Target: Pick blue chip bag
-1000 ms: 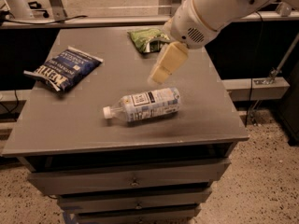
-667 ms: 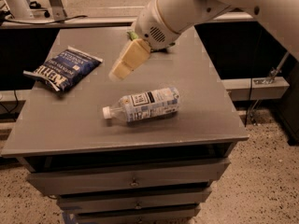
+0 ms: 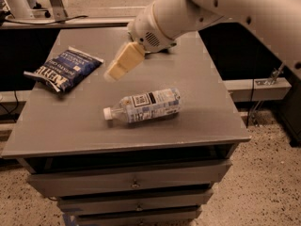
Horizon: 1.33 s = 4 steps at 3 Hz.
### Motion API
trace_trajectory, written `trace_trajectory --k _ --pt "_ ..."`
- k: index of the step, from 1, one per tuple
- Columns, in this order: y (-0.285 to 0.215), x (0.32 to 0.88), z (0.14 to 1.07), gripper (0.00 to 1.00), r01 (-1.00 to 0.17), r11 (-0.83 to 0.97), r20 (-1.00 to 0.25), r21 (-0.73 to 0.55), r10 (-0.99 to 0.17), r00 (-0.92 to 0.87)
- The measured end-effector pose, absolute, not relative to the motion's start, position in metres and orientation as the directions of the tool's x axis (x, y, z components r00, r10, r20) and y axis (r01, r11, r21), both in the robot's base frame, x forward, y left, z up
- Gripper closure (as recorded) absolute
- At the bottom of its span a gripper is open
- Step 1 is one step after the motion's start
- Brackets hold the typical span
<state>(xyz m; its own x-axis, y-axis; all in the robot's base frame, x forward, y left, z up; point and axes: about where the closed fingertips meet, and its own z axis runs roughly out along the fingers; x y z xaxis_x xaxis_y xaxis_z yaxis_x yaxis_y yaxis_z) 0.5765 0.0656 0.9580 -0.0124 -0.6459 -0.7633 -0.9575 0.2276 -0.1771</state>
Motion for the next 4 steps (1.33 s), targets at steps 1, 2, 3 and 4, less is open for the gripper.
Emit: trace_trajectory --k 1,2,3,4 --pt "0.105 0.611 0.938 0.0 -0.954 0.21 -0.806 -0.212 -0.59 0.049" --pt "0.15 0.636 0.911 0.0 -0.956 0.19 -0.824 -0.222 -0.561 0.08" --pt "0.184 0.652 0.888 0.0 -0.959 0.191 -0.837 -0.208 -0.542 0.073" --pt "0.21 0.663 0.868 0.0 -0.962 0.196 -0.847 -0.189 -0.528 0.058"
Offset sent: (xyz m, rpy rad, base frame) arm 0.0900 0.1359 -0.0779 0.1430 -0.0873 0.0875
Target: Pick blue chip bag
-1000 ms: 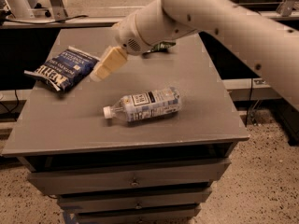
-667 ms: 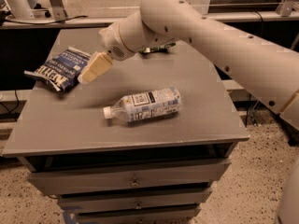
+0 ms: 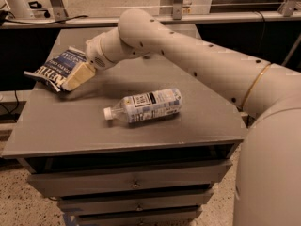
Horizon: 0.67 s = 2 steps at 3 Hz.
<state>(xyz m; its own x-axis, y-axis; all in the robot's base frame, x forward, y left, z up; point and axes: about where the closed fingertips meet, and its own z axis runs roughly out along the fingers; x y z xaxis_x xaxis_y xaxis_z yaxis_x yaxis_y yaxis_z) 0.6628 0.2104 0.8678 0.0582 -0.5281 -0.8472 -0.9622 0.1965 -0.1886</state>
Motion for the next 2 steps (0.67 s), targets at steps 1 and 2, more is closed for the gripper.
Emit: trace_trajectory --k 1,2 --pt "0.225 0.669 0.853 0.18 -0.965 0.2 -0.854 -0.169 -0.518 0.042" --pt "0.233 0.671 0.843 0.41 -0.967 0.207 -0.86 -0.147 -0.509 0.022"
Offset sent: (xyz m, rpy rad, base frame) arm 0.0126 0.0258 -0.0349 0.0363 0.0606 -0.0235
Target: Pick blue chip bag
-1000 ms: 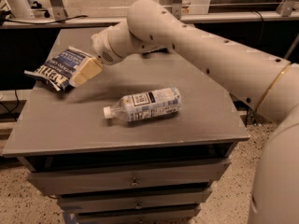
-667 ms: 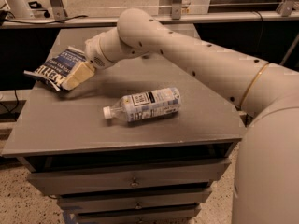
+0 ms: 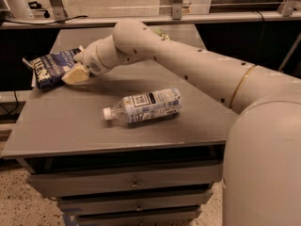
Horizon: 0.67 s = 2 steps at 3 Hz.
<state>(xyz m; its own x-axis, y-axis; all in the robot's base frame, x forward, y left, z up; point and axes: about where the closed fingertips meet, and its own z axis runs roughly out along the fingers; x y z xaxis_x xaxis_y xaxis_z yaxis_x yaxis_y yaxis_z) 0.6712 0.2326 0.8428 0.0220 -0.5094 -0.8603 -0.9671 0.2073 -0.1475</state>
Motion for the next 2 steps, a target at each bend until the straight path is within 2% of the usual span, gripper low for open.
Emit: trace_trajectory --k 2 --pt "0.2309 0.6711 0.8431 0.87 -0.964 0.229 -0.868 -0.134 -0.497 0.003"
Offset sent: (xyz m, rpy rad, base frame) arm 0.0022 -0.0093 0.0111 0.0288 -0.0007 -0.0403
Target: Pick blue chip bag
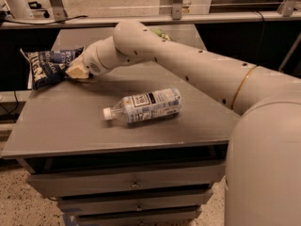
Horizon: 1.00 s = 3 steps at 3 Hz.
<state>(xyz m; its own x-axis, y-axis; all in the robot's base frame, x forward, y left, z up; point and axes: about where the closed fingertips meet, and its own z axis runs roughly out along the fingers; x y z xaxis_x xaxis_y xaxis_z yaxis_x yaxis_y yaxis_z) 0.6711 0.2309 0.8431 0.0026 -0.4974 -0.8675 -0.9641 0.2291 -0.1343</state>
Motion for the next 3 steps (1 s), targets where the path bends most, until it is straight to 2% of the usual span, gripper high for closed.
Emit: trace_trajectory --k 1,3 --pt "0.223 0.673 0.878 1.0 -0.952 0.249 -0.887 -0.176 -0.46 0.043" --pt "0.214 0.679 0.965 1.0 -0.918 0.306 -0.936 -0.253 -0.316 0.153"
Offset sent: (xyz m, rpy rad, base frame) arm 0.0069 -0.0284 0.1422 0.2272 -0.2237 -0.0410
